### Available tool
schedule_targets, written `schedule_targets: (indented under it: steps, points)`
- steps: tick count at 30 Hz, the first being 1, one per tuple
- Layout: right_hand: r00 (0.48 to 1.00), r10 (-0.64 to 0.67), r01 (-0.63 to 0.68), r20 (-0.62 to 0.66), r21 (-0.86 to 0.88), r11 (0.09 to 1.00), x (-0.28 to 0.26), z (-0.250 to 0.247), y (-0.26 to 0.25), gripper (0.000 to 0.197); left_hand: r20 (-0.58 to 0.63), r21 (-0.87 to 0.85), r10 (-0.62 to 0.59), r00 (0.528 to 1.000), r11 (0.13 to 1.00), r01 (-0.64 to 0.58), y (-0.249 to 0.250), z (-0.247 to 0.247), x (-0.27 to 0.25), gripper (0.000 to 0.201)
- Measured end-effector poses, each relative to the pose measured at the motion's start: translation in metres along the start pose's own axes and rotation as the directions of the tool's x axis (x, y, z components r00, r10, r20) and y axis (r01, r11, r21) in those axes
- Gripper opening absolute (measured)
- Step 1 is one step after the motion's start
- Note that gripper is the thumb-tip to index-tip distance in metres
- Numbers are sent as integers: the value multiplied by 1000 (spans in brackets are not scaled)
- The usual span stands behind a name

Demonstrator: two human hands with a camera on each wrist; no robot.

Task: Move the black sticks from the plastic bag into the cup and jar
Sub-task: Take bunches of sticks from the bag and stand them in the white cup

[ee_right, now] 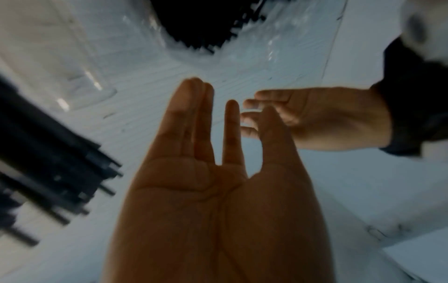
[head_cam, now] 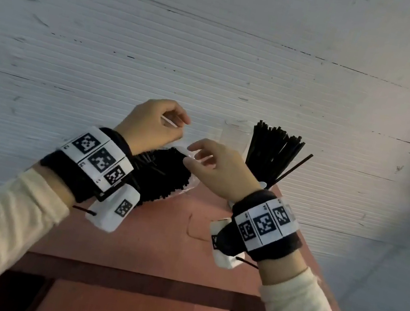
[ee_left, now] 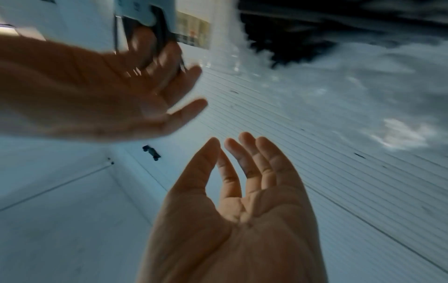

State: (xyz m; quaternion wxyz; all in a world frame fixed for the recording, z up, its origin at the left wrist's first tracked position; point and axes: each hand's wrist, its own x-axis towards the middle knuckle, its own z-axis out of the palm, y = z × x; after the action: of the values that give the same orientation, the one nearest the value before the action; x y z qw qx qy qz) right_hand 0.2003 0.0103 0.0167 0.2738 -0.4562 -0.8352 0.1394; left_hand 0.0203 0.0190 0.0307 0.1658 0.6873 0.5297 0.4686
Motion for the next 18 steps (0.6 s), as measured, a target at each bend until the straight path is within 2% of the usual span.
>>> schedule_targets:
  steps: [2, 4, 6, 8, 10, 12, 15, 18]
  points:
    - [986, 37, -27, 165, -61, 998, 6, 20, -8, 35, -37, 33, -27, 999, 999, 28, -16, -24, -3, 21]
    - [962, 69, -45, 265, -94, 995, 13, 37, -14, 35, 10, 166, -57, 998, 985, 55, -36, -40, -4, 21]
    - [958, 78, -54, 277, -92, 994, 19, 52, -22, 32, 172, 370, -141, 975, 927, 69, -56, -47, -6, 27]
    - [978, 44, -30, 205, -75, 997, 25, 61, -32, 25, 287, 452, -221, 932, 889, 72, -69, -49, -12, 37]
    - [988, -2, 9, 153, -44, 999, 30, 66, -41, 23, 292, 399, -163, 942, 916, 35, -75, -51, -15, 42]
    - [982, -39, 46, 185, -36, 998, 37, 68, -49, 30, 285, 336, -124, 951, 942, 23, -78, -57, -15, 43]
    - [974, -97, 117, 206, -88, 989, 47, 72, -59, 34, 230, 358, -203, 952, 927, 111, -89, -64, -12, 45]
    - [961, -51, 103, 272, -179, 978, 59, 81, -63, 32, 234, 290, -183, 955, 951, 111, -93, -72, -11, 37]
